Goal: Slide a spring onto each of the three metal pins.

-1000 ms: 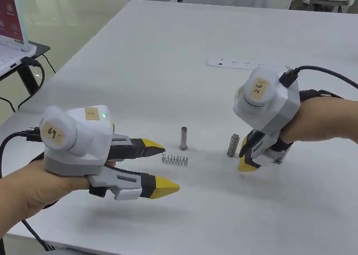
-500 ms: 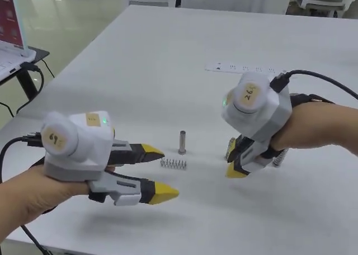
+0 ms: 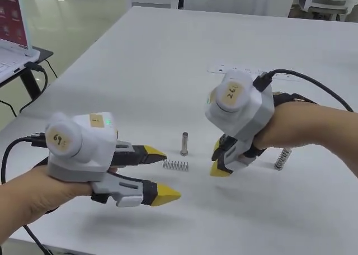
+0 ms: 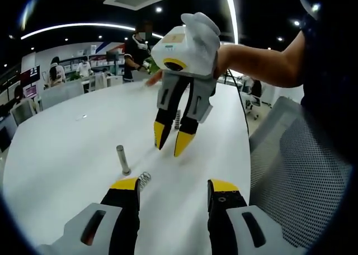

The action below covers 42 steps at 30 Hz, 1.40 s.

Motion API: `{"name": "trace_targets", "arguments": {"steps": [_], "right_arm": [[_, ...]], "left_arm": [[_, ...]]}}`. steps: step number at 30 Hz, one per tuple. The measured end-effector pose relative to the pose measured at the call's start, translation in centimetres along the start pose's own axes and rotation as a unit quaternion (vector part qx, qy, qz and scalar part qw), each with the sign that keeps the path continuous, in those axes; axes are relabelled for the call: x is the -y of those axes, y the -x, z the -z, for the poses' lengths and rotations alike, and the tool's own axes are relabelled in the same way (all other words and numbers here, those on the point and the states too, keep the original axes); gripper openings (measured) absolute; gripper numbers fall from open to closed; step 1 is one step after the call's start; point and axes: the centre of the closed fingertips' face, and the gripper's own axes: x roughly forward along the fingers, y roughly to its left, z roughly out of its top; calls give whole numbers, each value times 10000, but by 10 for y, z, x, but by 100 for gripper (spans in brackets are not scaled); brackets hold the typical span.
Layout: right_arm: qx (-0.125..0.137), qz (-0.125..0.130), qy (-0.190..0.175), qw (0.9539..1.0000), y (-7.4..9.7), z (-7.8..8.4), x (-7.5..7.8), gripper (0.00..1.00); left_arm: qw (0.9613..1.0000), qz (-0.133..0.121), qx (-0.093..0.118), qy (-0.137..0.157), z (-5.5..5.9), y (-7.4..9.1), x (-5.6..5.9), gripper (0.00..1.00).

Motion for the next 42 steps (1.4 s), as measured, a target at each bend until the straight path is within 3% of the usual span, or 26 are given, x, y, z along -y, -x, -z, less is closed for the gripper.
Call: {"name": "trace_targets", "arguments": {"steps": [20, 42], "right_arm": [[192, 53, 25, 9998, -25, -26, 10, 15], [224, -39, -82, 9997, -45, -32, 10, 12]], "left_arm": [[10000, 21, -32, -3, 2, -1, 0, 42], [10000, -21, -48, 23, 3, 1, 0, 41]]}}
